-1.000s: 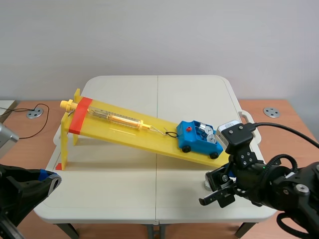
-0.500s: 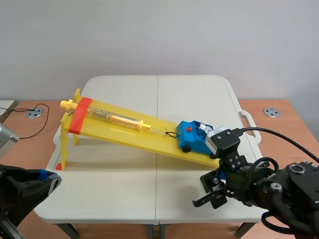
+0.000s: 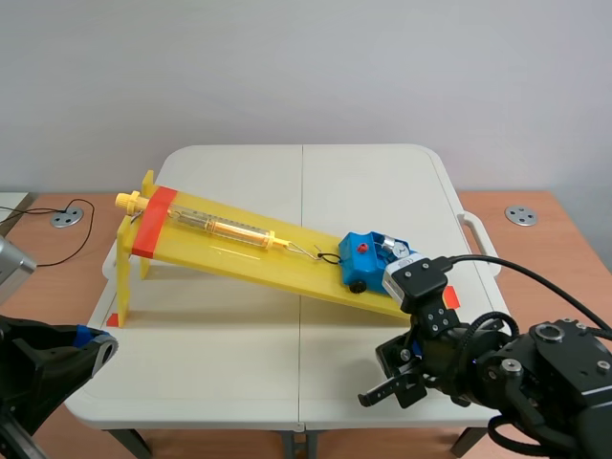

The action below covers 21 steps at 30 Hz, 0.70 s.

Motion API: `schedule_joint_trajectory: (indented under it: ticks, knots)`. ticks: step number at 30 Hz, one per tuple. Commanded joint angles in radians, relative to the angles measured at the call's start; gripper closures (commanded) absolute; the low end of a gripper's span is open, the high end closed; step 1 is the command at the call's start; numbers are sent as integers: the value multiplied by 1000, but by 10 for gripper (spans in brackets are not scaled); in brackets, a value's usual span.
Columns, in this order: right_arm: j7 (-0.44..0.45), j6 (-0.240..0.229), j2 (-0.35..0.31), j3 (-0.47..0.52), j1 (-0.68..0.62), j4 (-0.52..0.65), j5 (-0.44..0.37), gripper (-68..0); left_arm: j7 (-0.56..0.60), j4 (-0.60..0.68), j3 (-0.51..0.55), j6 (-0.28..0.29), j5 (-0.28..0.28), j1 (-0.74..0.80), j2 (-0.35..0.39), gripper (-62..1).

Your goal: Place the four metal weights on the blue cart on the ramp.

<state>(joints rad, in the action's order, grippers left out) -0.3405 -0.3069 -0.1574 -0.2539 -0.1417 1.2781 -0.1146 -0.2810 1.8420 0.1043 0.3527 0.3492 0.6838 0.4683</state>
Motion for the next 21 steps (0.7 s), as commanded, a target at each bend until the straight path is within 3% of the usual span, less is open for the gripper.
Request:
schedule_joint_trajectory:
  ticks: [1, 4, 10, 16, 21]
  knots:
    - [122, 31, 2, -3, 89, 28, -3, -213, 97, 73, 18, 21, 74, -22, -5, -51]
    - [122, 31, 2, -3, 89, 5, -1, -212, 97, 73, 18, 21, 74, -22, -5, -51]
    - [107, 31, 2, -3, 89, -20, 0, -140, 97, 73, 18, 21, 74, -22, -5, -51]
    - [73, 30, -4, -3, 89, -20, 14, -5, 97, 73, 18, 21, 74, -22, -5, -51]
    - [60, 30, -48, -2, 86, 4, -12, -6, 97, 73, 18, 21, 74, -22, -5, -51]
